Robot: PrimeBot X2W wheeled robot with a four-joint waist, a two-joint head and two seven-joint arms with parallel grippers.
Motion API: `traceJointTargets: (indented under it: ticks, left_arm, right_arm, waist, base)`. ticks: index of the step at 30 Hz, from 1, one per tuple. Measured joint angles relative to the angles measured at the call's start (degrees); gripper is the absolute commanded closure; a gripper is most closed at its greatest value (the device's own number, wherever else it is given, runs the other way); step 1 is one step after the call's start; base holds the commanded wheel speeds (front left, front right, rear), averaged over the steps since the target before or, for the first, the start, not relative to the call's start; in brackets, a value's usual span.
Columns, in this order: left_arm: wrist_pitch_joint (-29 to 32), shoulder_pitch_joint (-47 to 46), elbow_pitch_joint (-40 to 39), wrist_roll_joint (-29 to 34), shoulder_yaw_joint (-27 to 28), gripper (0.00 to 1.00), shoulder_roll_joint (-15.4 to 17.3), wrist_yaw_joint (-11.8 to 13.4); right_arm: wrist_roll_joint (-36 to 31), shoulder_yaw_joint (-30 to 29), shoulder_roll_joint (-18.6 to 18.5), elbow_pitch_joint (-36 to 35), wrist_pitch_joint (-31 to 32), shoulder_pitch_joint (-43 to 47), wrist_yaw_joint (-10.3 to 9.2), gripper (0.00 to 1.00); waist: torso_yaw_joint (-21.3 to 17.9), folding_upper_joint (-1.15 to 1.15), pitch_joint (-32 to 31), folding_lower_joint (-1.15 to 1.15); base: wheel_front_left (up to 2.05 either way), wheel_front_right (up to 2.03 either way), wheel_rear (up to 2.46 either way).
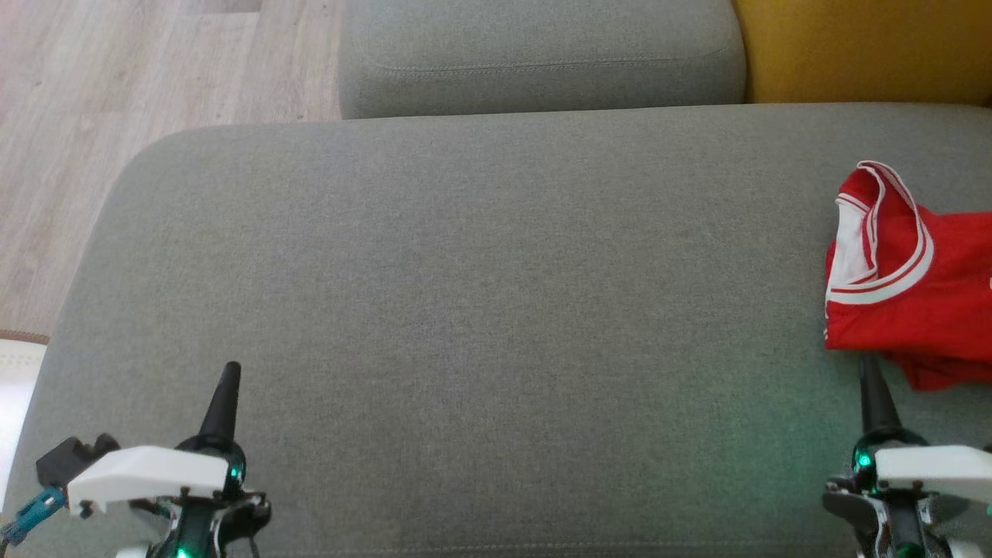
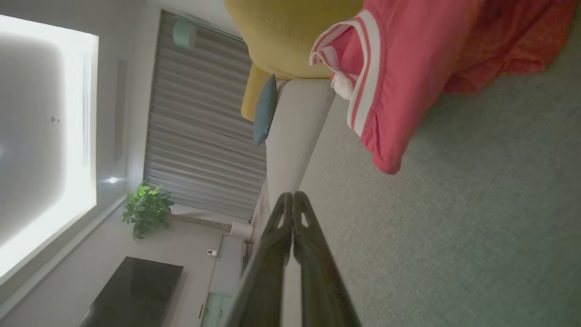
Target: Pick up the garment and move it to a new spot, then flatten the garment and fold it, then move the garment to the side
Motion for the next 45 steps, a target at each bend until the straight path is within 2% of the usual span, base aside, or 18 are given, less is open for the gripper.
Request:
traceJointTargets:
  ticks: [32, 45]
  left_arm:
    - [4.44, -2.51, 0.85, -17.7, 6.65, 1.0, -3.68, -3.16]
    - [4.82, -2.51, 1.03, -17.79, 7.04, 1.0, -3.8, -3.16]
  right_arm:
    - [19.53, -0.65, -0.12, 3.92, 2.54, -4.77, 0.0, 1.0]
    - [19.67, -0.77, -0.12, 3.93, 2.59, -5.25, 0.0, 1.0]
  waist:
    - [-1.32, 0.0, 0.75, 0.0]
    - [-1.32, 0.0, 0.75, 0.0]
  base:
    - [0.0, 0.0, 0.0]
    - [0.0, 0.0, 0.0]
